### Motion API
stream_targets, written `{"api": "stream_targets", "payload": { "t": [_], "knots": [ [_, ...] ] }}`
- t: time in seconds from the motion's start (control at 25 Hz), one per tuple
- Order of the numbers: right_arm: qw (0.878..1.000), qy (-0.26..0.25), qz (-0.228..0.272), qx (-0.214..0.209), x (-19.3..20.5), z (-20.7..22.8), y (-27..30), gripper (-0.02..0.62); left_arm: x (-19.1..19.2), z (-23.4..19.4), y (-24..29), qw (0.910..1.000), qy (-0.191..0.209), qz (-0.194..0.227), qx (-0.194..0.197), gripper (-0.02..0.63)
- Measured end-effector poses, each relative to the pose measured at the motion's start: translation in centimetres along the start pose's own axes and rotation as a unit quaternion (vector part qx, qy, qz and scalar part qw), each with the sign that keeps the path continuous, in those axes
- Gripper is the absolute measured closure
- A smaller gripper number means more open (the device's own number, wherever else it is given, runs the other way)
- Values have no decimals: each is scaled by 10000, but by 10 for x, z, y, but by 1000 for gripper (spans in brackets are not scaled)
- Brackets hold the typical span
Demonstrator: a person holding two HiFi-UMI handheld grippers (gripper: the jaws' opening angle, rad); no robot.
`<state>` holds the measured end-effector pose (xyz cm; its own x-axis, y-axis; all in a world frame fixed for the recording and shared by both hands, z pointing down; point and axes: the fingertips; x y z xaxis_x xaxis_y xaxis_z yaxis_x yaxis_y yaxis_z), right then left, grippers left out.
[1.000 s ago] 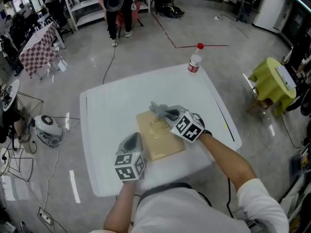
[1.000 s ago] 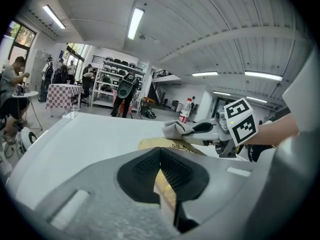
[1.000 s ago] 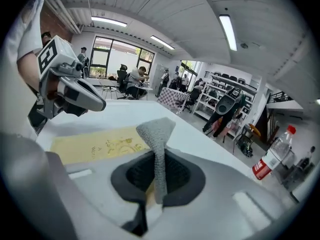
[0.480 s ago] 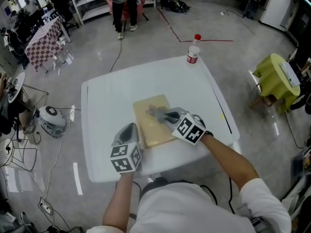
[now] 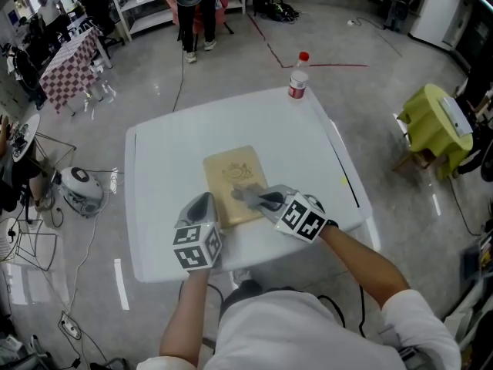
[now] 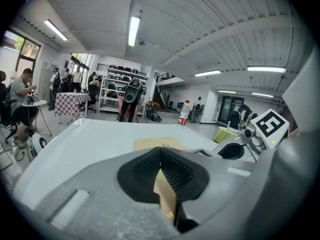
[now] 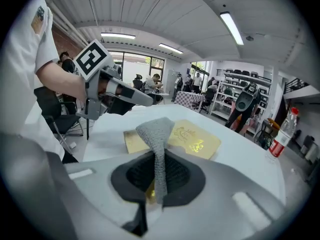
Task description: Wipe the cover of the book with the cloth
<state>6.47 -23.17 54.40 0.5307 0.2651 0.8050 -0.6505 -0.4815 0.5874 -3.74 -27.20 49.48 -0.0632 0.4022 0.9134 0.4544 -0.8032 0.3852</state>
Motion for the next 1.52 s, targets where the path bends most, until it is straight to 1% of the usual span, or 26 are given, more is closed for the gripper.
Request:
{"api": "stream_targets", "payload": {
  "t": [0.16, 0.32, 0.44, 0.52, 0.64, 0.76, 0.88, 1.0, 1.12, 1.32, 1.44, 1.52],
  "knots": [
    [9998, 15, 29, -216, 6, -20, -9, 578, 3, 3, 0, 10000, 28, -5, 1, 600],
    [9994, 6, 74, -332, 10, -36, -20, 578, 5, 5, 0, 10000, 22, -23, 4, 600],
    [9992, -74, 92, -376, 9, -42, -27, 578, 4, 5, 1, 10000, 14, -39, -5, 600],
    [9992, -144, 144, -336, -1, -39, -31, 578, 2, 3, 1, 10000, 11, -29, -16, 600],
    [9988, -308, 360, -145, -31, -22, -33, 578, -2, -4, 1, 10000, -4, -2, -55, 600],
    [9964, -587, 538, 284, -66, 9, -23, 578, -5, -14, 1, 9999, -10, 27, -104, 600],
    [9928, -875, 556, 602, -94, 37, -6, 578, -5, -24, -1, 9999, -28, 43, -146, 600],
    [9899, -1118, 463, 744, -114, 54, 17, 578, -6, -35, -4, 9997, -64, 62, -210, 600],
    [9892, -1214, 302, 767, -121, 64, 45, 578, -6, -43, -8, 9997, -58, 49, -233, 600],
    [9892, -1243, -213, 745, -106, 78, 92, 578, -1, -52, -11, 9998, 32, -28, -218, 600],
    [9896, -1203, -444, 643, -92, 79, 107, 578, 0, -56, -9, 9997, 58, -46, -240, 600],
    [9904, -1152, -508, 573, -85, 75, 110, 578, 1, -59, -9, 9996, 62, -53, -255, 600]
  ]
}}
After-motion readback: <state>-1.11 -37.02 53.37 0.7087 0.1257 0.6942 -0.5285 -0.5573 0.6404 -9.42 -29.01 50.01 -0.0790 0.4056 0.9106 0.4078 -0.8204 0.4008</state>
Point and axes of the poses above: the fingertips, and each gripper's own axes: y forward along the fingers, z to its right, x out of its underside, and after that the axes turned 3 degrees about y, right-handed
